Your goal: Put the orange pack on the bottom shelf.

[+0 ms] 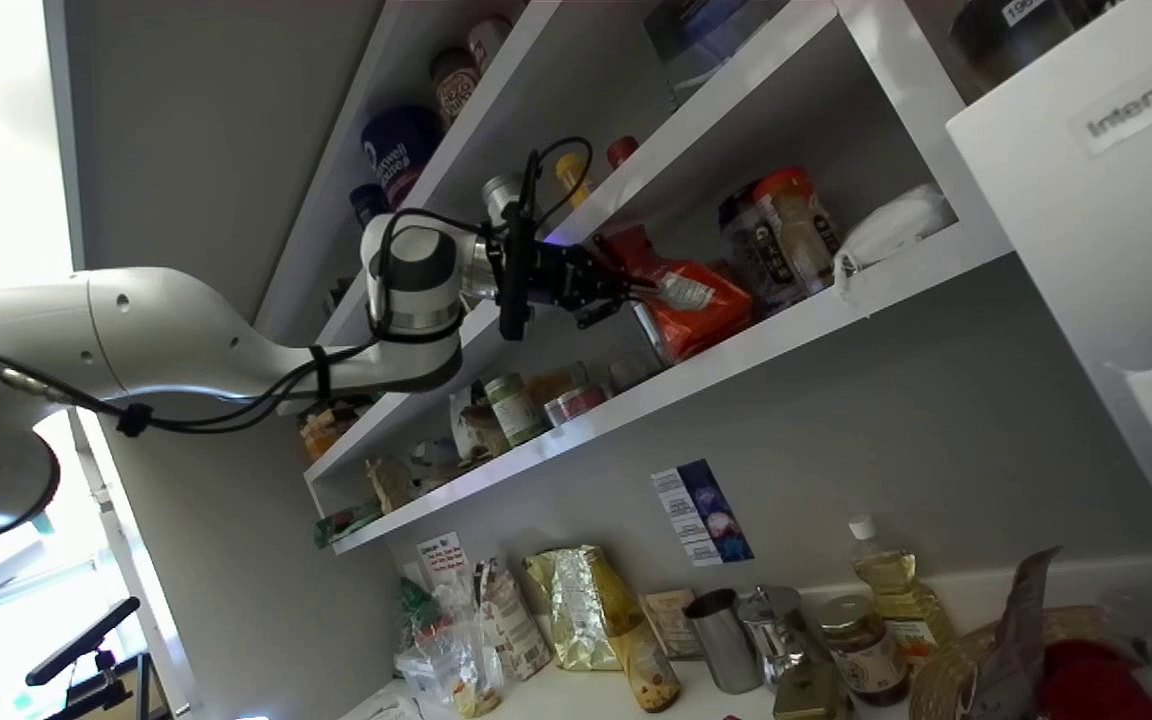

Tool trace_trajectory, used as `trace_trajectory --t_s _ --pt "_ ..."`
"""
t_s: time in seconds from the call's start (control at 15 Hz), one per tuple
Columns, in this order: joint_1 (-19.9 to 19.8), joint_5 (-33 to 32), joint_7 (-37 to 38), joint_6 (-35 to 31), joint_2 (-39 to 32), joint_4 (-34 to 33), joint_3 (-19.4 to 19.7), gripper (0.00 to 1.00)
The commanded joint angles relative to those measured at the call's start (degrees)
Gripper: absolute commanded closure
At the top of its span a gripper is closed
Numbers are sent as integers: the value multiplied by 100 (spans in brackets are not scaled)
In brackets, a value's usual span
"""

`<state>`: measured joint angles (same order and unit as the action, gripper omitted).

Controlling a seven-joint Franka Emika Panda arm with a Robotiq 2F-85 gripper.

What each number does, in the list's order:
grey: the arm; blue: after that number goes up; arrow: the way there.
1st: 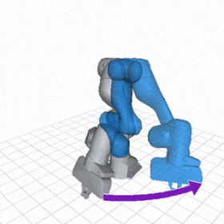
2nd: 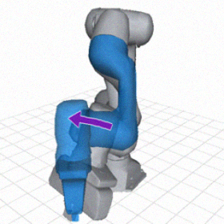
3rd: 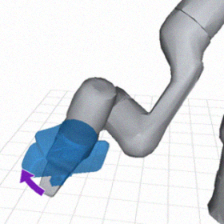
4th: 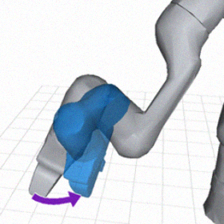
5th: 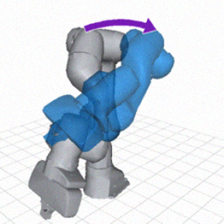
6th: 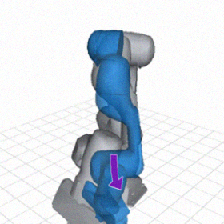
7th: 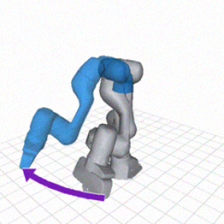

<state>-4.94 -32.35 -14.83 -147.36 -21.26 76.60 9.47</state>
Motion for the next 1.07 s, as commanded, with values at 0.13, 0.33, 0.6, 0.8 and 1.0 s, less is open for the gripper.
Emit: trace_trajectory --t_s 0.13,0.33,0.6,0.8,1.0 --pt "-22 195 332 -1020 -186 34 -190 100" --pt "-44 330 282 -1379 -65 276 -309 100" --pt "-83 514 176 -1464 45 479 -435 71" --pt "-105 610 141 -1424 72 512 -504 60" --pt "-82 587 200 -1362 143 596 -501 39"
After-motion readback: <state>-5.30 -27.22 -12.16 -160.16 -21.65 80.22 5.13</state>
